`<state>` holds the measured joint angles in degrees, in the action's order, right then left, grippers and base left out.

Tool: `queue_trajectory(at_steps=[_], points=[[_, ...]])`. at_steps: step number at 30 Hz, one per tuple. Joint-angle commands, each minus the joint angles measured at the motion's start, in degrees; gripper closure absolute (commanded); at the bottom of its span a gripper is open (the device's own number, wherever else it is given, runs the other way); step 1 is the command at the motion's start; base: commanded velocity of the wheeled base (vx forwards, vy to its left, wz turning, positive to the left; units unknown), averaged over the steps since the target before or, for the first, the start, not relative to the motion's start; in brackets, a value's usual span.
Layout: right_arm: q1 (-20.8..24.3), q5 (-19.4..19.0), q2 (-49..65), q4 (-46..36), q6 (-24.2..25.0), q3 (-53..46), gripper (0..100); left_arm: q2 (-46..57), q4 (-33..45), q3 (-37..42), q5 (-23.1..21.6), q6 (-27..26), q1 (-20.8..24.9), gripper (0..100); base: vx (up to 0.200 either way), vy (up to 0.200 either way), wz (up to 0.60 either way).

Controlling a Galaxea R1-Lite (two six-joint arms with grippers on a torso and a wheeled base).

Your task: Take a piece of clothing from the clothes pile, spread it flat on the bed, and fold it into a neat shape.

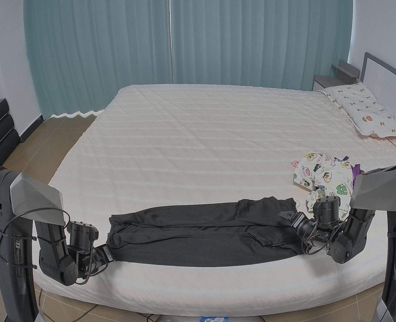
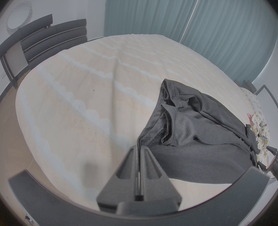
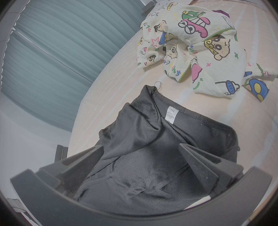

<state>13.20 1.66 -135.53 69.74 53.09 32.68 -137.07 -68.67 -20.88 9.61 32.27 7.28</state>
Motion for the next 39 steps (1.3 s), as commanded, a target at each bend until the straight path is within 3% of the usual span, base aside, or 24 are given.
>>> queue_trajectory(at_steps=[1, 5, 6, 18, 20, 25, 29, 32, 39], points=[[0.1, 0.0, 0.2, 0.0, 0.0, 0.0, 0, 0.1, 0.0, 0.5, 0.1, 0.0, -0.3, 100, 0.0, 0.0, 0.0], [0.1, 0.0, 0.2, 0.0, 0.0, 0.0, 0, 0.2, 0.0, 1.3, 0.1, -0.2, -0.9, 100, 0.0, 0.0, 0.0], [0.1, 0.0, 0.2, 0.0, 0.0, 0.0, 0, 0.3, -0.3, 1.9, 0.1, -0.6, -1.3, 0, 0.0, 0.0, 0.0], [-0.3, 0.0, 0.3, 3.3, 0.2, -0.6, 0, 5.4, -0.5, 1.7, -0.1, -0.6, -4.8, 0, 0.0, 0.0, 0.0], [-0.3, 0.0, 0.2, 3.7, 0.1, -0.7, 0, 10.8, 0.2, 0.8, -0.2, -0.4, -5.0, 0, 0.0, 0.0, 0.0], [-0.4, 0.0, -0.2, 5.1, 0.1, -0.9, 0, 14.8, 4.3, -2.1, -0.3, 0.3, -3.0, 0, 0.0, 0.0, 0.0], [-0.4, 0.0, -0.3, 5.7, 0.2, -1.0, 0, 14.4, 11.8, -8.8, -0.4, 9.3, 1.2, 0, 0.0, 0.0, 0.0], [-0.4, 0.0, -0.3, 5.7, 0.2, -1.0, 0, 12.7, 16.8, -12.2, -0.6, 12.6, 3.3, 0, 0.0, 0.0, 0.0], [-0.4, 0.0, -0.3, 5.7, 0.1, -0.9, 0, 7.5, 18.2, -14.4, -0.1, 14.2, 5.5, 0, 0.0, 0.0, 0.0]])
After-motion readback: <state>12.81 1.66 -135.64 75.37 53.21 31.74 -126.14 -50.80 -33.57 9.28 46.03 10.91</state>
